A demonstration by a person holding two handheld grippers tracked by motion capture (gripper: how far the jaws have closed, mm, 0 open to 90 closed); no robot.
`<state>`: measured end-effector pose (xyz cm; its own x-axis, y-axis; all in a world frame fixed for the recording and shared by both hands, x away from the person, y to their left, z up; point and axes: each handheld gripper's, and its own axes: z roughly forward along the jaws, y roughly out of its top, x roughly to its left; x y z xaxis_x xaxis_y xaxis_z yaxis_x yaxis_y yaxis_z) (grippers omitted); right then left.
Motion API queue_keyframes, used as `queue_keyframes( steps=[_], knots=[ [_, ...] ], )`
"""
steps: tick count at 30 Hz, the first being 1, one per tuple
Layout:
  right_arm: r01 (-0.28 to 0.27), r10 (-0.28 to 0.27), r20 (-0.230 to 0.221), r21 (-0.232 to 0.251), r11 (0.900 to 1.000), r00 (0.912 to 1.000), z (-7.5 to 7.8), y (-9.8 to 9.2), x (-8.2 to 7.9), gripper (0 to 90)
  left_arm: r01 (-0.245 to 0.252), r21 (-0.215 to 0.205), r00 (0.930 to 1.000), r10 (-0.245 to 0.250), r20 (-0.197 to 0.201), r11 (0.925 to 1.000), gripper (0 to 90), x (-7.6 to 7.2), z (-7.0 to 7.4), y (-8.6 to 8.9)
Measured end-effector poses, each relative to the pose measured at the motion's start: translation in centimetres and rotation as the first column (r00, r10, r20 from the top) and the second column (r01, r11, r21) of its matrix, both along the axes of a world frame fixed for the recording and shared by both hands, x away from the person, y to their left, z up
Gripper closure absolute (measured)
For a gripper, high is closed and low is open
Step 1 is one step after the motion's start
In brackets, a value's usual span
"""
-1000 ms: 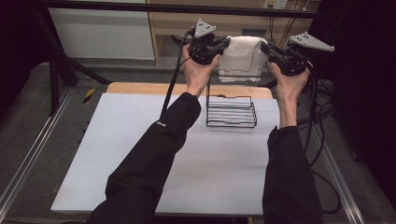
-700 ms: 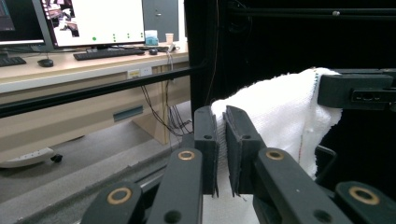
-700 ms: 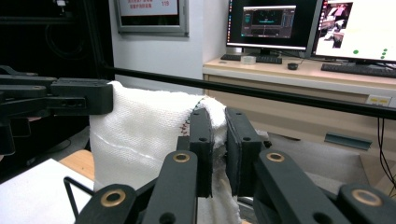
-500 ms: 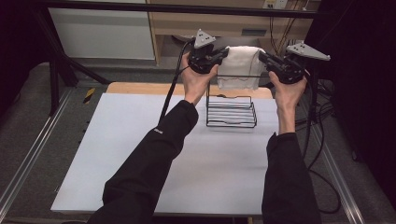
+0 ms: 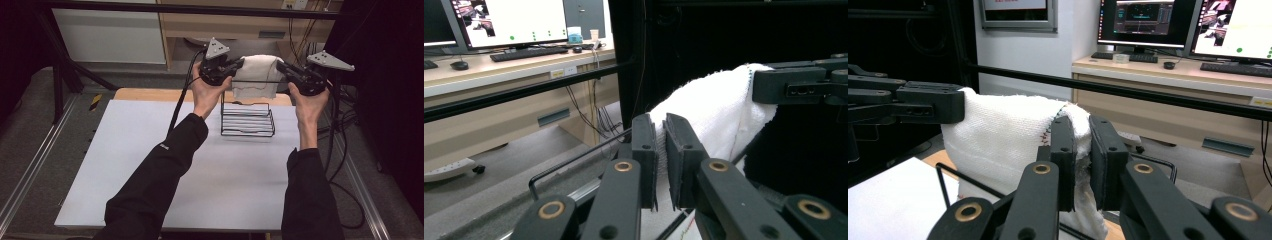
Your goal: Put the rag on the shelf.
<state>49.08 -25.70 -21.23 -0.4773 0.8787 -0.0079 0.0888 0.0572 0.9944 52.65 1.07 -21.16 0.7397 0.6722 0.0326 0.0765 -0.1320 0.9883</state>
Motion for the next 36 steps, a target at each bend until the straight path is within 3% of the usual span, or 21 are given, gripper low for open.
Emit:
queue_keyframes(
  steps=[9,23,33,36],
  knots=[
    [-0.020,0.020,-0.009,-0.023,1.000,0.9998,-0.4,0.1,-1.2,81.9,0.025,0.014,0.9988,-0.024,-0.043,0.9996,82.9,-0.8,-0.5,0.5],
    [-0.044,0.041,-0.054,-0.071,0.996,0.9977,-1.6,0.0,-3.4,81.5,0.072,0.064,0.9953,-0.068,-0.070,0.9953,81.4,-2.7,-1.5,0.8],
    [-0.076,0.068,-0.075,-0.096,0.993,0.9949,-2.6,-0.3,-3.8,81.4,0.086,0.114,0.9937,-0.077,-0.082,0.9897,78.7,-3.4,-2.0,0.8],
    [-0.074,0.067,-0.073,-0.095,0.993,0.9950,-2.8,-0.2,-3.8,81.4,0.097,0.105,0.9913,-0.086,-0.100,0.9897,73.9,-3.6,-1.7,1.2]
  ],
)
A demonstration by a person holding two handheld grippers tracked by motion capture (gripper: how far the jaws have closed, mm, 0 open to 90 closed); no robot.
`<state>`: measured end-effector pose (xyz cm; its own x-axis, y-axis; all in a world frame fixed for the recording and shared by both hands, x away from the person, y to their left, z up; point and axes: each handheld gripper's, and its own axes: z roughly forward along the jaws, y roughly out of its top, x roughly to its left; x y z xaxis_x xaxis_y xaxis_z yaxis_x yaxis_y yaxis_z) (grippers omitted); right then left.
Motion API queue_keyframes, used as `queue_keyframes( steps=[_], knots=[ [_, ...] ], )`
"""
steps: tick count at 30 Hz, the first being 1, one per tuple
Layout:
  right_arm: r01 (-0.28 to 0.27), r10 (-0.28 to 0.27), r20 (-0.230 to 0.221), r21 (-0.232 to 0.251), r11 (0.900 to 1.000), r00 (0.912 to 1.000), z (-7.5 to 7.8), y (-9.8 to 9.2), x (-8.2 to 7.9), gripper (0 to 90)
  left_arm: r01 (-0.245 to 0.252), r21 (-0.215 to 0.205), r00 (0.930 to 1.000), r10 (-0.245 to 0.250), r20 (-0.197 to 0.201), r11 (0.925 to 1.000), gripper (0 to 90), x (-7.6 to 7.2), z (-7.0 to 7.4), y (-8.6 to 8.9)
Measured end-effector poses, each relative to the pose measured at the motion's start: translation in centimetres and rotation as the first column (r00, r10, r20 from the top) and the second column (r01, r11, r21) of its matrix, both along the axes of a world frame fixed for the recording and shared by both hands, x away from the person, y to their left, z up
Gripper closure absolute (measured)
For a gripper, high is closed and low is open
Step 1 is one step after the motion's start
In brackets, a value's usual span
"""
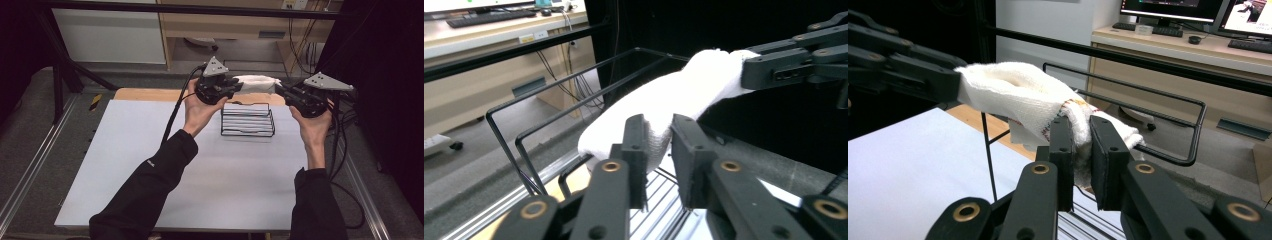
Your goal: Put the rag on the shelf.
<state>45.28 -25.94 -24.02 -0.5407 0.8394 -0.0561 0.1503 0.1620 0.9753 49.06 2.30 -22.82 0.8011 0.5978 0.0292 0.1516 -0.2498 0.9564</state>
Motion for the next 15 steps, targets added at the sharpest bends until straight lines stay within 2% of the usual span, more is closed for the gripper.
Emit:
queue_keyframes(
  steps=[5,9,11,15],
  knots=[
    [-0.004,0.004,0.000,-0.005,1.000,1.0000,-0.4,0.0,0.0,81.3,0.003,-0.029,1.0000,-0.003,-0.004,0.9996,71.1,-0.1,1.3,0.8],
    [-0.005,0.005,0.003,-0.008,1.000,1.0000,-0.6,0.0,0.1,81.3,-0.019,-0.039,0.9998,0.018,-0.012,0.9990,74.2,0.3,2.2,0.7],
    [-0.005,0.005,-0.001,-0.008,1.000,1.0000,-0.6,0.0,0.1,81.3,-0.017,-0.035,0.9995,0.016,-0.026,0.9992,78.4,0.6,2.6,0.2],
    [-0.008,0.008,0.008,-0.016,1.000,0.9999,-0.6,0.0,0.1,81.2,-0.022,0.002,0.9982,0.022,-0.056,0.9998,84.9,1.4,2.8,-1.1]
  ],
)
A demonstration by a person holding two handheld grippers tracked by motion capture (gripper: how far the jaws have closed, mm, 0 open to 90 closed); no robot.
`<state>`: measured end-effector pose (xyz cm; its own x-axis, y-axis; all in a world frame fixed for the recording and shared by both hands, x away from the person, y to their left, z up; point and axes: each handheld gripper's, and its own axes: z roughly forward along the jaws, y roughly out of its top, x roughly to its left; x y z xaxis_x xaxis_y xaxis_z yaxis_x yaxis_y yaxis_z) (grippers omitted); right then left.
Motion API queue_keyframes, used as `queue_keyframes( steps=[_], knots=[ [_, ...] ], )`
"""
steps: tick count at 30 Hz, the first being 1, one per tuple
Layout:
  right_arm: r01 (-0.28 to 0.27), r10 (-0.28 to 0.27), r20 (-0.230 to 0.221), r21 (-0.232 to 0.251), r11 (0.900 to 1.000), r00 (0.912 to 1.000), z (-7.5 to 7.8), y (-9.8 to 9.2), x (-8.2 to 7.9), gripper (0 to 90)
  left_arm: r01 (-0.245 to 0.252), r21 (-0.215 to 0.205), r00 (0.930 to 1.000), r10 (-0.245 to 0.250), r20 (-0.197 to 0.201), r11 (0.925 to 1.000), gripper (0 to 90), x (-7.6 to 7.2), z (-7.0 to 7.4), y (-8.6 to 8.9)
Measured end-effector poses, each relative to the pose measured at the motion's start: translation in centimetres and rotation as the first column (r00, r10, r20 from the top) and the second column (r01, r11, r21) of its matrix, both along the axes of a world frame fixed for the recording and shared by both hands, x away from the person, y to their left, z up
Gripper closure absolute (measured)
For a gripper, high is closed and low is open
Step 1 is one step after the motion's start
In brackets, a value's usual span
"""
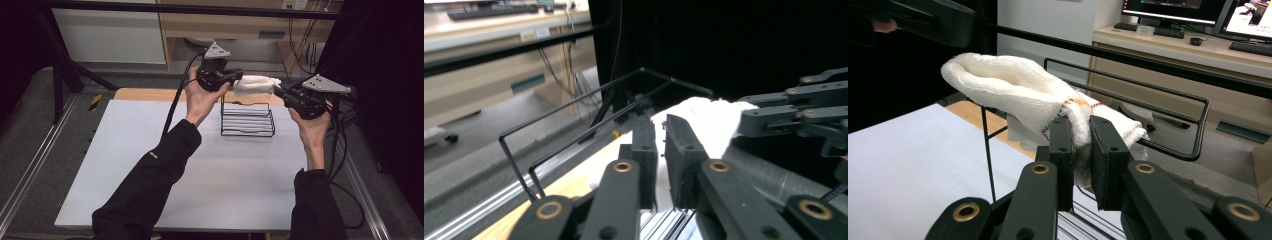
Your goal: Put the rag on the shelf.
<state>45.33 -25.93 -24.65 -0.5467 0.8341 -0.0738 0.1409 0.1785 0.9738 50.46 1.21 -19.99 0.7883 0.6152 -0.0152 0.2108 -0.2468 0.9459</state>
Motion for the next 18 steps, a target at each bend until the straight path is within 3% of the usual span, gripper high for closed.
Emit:
queue_keyframes(
  steps=[6,18],
  knots=[
    [-0.007,0.007,-0.002,0.001,1.000,1.0000,-0.5,-0.1,0.1,81.0,0.008,0.030,0.9993,-0.007,-0.038,0.9995,89.6,0.6,-0.7,-0.5],
    [-0.012,0.012,-0.008,-0.018,1.000,0.9999,-1.0,-0.1,0.2,78.9,0.037,0.064,0.9983,-0.034,-0.047,0.9972,89.9,0.1,-2.9,-0.8]
  ],
)
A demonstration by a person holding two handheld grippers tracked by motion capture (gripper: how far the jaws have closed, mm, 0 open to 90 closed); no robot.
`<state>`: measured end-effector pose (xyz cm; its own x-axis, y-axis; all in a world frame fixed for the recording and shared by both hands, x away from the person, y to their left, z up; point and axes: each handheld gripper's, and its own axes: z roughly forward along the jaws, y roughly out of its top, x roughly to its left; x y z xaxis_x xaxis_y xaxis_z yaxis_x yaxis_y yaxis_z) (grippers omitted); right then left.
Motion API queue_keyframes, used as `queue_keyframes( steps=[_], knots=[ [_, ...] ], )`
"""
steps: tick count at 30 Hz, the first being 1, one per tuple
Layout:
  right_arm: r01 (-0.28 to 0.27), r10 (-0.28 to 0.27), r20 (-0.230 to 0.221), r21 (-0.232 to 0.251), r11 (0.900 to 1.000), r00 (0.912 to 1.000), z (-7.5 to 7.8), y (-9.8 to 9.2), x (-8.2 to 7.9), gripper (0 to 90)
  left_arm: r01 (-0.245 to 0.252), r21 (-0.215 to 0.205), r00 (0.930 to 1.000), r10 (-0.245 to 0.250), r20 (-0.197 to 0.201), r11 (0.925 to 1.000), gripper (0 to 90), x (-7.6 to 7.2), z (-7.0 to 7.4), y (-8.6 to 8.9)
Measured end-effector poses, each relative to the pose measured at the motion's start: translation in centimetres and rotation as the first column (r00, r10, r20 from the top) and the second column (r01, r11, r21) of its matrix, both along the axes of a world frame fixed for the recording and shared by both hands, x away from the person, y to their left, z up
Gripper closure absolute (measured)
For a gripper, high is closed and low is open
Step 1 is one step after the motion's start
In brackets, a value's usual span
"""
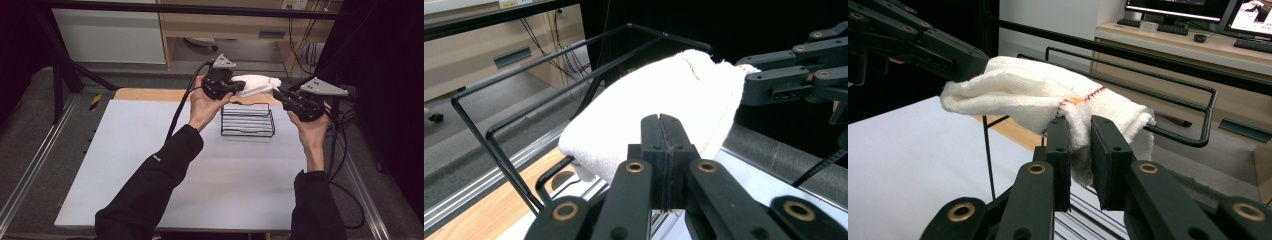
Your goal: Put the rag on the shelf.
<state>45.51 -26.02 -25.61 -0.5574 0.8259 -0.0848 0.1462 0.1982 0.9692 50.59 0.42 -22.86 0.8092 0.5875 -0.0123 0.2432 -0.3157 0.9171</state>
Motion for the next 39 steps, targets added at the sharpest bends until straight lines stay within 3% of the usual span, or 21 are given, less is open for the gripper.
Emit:
queue_keyframes(
  steps=[6,9,17,20,22,26,30,32,39],
  knots=[
    [-0.008,0.008,-0.008,-0.005,1.000,0.9999,0.2,-0.1,-0.3,72.9,-0.005,0.007,1.0000,0.005,-0.003,1.0000,89.9,0.2,-0.5,-0.2],
    [-0.013,0.013,0.001,0.008,1.000,0.9999,0.7,-0.2,-0.6,62.2,-0.005,0.013,1.0000,0.004,0.003,0.9999,89.9,0.2,-0.6,-0.3],
    [-0.039,0.038,0.036,0.023,0.999,0.9986,2.3,0.7,-0.7,59.8,-0.002,0.032,1.0000,0.002,0.008,0.9995,89.9,0.2,-1.1,-0.2],
    [-0.048,0.048,0.024,0.027,0.998,0.9986,2.6,1.2,-0.6,67.3,-0.002,0.038,1.0000,0.001,0.006,0.9993,89.9,0.3,-1.3,-0.3],
    [-0.053,0.053,-0.012,0.027,0.998,0.9985,2.5,1.5,-0.2,77.8,-0.001,0.041,1.0000,0.001,0.007,0.9992,89.9,0.3,-1.5,-0.3],
    [-0.047,0.050,-0.086,0.037,0.998,0.9951,0.9,2.3,0.7,88.5,0.002,0.053,0.9999,-0.003,0.016,0.9986,89.9,0.2,-2.0,-0.4],
    [-0.014,0.018,-0.118,0.035,0.999,0.9929,-1.1,2.5,1.6,89.5,0.005,0.066,0.9998,-0.007,0.017,0.9978,89.9,0.2,-2.4,-0.5],
    [0.016,-0.012,-0.111,0.034,0.999,0.9938,-1.6,2.2,1.9,89.1,0.003,0.070,0.9998,-0.005,0.020,0.9975,89.9,0.3,-2.6,-0.5],
    [0.036,-0.033,-0.094,0.038,0.999,0.9951,-2.1,1.7,2.1,86.9,-0.005,0.066,0.9998,0.003,0.021,0.9978,89.8,0.5,-3.1,-0.8]
  ],
)
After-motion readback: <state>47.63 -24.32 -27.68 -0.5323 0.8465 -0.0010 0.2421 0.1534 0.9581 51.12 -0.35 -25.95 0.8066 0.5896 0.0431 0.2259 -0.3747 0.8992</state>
